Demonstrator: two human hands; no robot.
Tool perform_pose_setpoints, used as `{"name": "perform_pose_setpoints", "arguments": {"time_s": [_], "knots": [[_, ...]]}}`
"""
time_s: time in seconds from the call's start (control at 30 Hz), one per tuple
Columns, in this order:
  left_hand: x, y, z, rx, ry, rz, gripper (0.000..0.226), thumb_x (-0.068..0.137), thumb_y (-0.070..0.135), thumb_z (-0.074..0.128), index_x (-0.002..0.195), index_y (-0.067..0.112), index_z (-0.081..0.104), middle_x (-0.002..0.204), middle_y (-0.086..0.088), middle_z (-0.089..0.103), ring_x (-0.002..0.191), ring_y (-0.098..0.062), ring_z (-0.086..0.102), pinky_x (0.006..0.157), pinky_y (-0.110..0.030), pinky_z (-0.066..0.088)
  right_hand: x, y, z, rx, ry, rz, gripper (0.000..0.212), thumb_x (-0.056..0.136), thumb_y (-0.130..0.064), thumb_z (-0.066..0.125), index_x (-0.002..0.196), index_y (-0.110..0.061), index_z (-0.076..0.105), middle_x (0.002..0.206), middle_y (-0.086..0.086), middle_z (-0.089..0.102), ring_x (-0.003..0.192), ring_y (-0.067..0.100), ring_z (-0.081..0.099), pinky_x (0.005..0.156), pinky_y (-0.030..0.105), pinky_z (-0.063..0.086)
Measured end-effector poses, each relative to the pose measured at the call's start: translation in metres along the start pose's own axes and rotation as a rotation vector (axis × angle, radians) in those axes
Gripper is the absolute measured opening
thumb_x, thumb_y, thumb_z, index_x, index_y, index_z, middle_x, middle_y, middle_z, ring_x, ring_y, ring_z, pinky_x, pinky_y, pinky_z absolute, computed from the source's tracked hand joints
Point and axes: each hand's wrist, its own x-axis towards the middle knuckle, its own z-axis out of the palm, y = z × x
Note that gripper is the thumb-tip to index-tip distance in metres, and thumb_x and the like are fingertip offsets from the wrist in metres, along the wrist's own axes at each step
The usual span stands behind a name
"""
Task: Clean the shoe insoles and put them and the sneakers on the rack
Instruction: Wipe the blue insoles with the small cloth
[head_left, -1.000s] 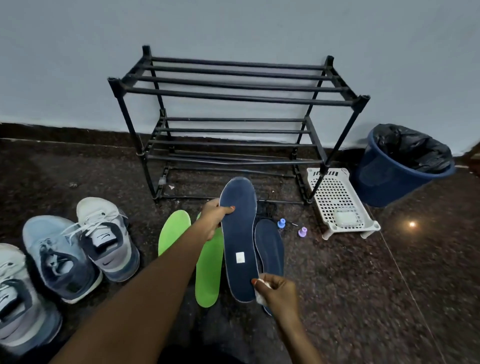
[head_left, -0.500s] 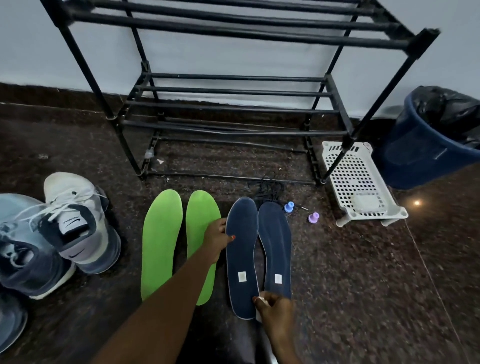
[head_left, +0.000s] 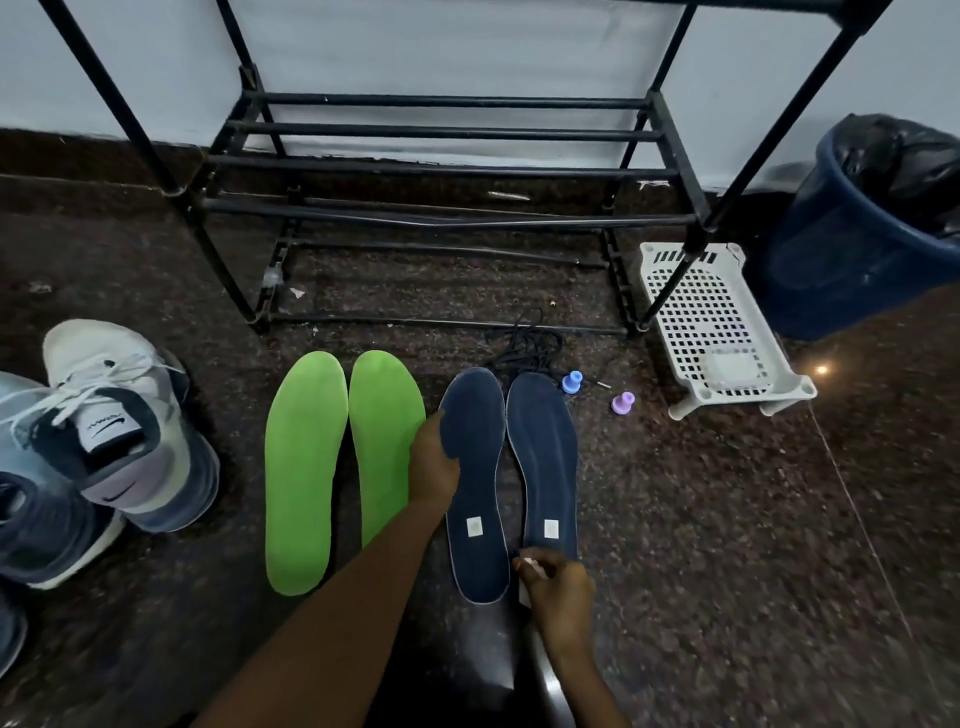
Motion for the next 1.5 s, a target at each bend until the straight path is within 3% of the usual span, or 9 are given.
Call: {"name": "perform_pose_setpoints", "arguments": {"time_s": [0.07,0.13,0.33,0.47,0.7,0.8,0.97,1.13,1.5], "knots": [[-0.009,0.000,0.003,0.035,-0.030,0.029,0.029,0.087,-0.018,0.040,0.101,-0.002,0.060,0.110,-0.009,0.058,0.103,-0.016,0.054,0.092,-0.027,0.041,0.009,0.000,-0.009,-0.004,0.057,0.000,0.025,0.077,0.002,0.066,0.060,-0.016,0.064,0.053,-0.015,0.059,0.051,-0.004,0.057,0.052,0.004,0.039],[-0.016,0.003,0.010,0.129,-0.068,0.116,0.048,0.082,-0.023,0.039,0.124,-0.004,0.052,0.136,-0.015,0.043,0.126,-0.026,0.043,0.100,-0.020,0.030,0.019,-0.002,-0.019,-0.014,0.123,-0.008,0.018,0.077,-0.001,0.068,0.061,-0.009,0.065,0.053,-0.008,0.058,0.046,-0.006,0.054,0.050,0.004,0.038],[-0.039,0.026,0.037,0.104,-0.238,0.018,0.031,0.090,-0.012,0.043,0.114,-0.005,0.060,0.108,-0.021,0.064,0.094,-0.028,0.061,0.084,-0.035,0.048,0.053,-0.001,-0.033,-0.060,0.194,0.026,0.014,0.080,-0.006,0.068,0.089,0.005,0.068,0.082,0.013,0.068,0.064,0.016,0.055,0.059,0.019,0.038],[-0.047,0.024,0.052,0.123,-0.311,-0.107,0.022,0.090,-0.005,0.046,0.107,-0.004,0.060,0.104,-0.021,0.066,0.099,-0.033,0.062,0.086,-0.037,0.050,0.066,0.003,-0.030,-0.086,0.164,0.082,0.023,0.080,-0.009,0.069,0.098,0.005,0.066,0.090,0.017,0.069,0.069,0.016,0.055,0.067,0.023,0.044],[-0.052,0.022,0.061,0.040,-0.410,-0.234,0.015,0.086,-0.004,0.057,0.100,0.002,0.060,0.108,-0.020,0.065,0.099,-0.033,0.063,0.085,-0.044,0.054,0.074,0.006,-0.027,-0.003,0.159,0.174,0.007,0.077,-0.007,0.071,0.074,-0.003,0.067,0.078,0.012,0.068,0.072,0.024,0.062,0.072,0.031,0.051],[-0.052,0.026,0.055,-0.021,-0.444,-0.293,0.014,0.086,-0.007,0.056,0.087,0.007,0.056,0.107,-0.021,0.064,0.099,-0.033,0.063,0.084,-0.045,0.055,0.076,0.003,-0.031,0.040,0.147,0.202,0.021,0.076,-0.005,0.072,0.059,-0.011,0.061,0.077,0.013,0.068,0.071,0.024,0.062,0.073,0.035,0.053],[-0.058,0.055,0.030,-0.149,-0.550,-0.349,0.023,0.088,-0.015,0.048,0.096,0.004,0.056,0.115,-0.018,0.059,0.107,-0.032,0.060,0.080,-0.039,0.055,0.064,-0.011,-0.046,0.130,0.090,0.188,0.023,0.078,0.001,0.067,0.058,-0.008,0.060,0.073,0.018,0.066,0.051,0.017,0.055,0.044,0.020,0.046],[-0.061,0.096,-0.017,-0.181,-0.703,-0.335,0.019,0.087,-0.014,0.053,0.100,-0.003,0.060,0.103,-0.009,0.062,0.103,-0.024,0.061,0.078,-0.032,0.053,0.036,-0.044,-0.064,0.255,0.038,0.109,0.031,0.080,0.005,0.064,0.051,-0.004,0.055,0.040,-0.003,0.052,0.036,0.004,0.047,0.038,0.016,0.041],[-0.095,0.185,-0.129,-0.516,-0.529,-0.261,0.007,0.093,0.007,0.056,0.087,0.009,0.053,0.087,-0.004,0.062,0.076,-0.015,0.060,0.071,-0.026,0.051,-0.055,-0.156,-0.095,0.494,-0.183,-0.142,0.021,0.079,0.008,0.062,0.061,-0.001,0.060,0.047,-0.001,0.061,0.041,0.004,0.053,0.041,0.014,0.043]]}}
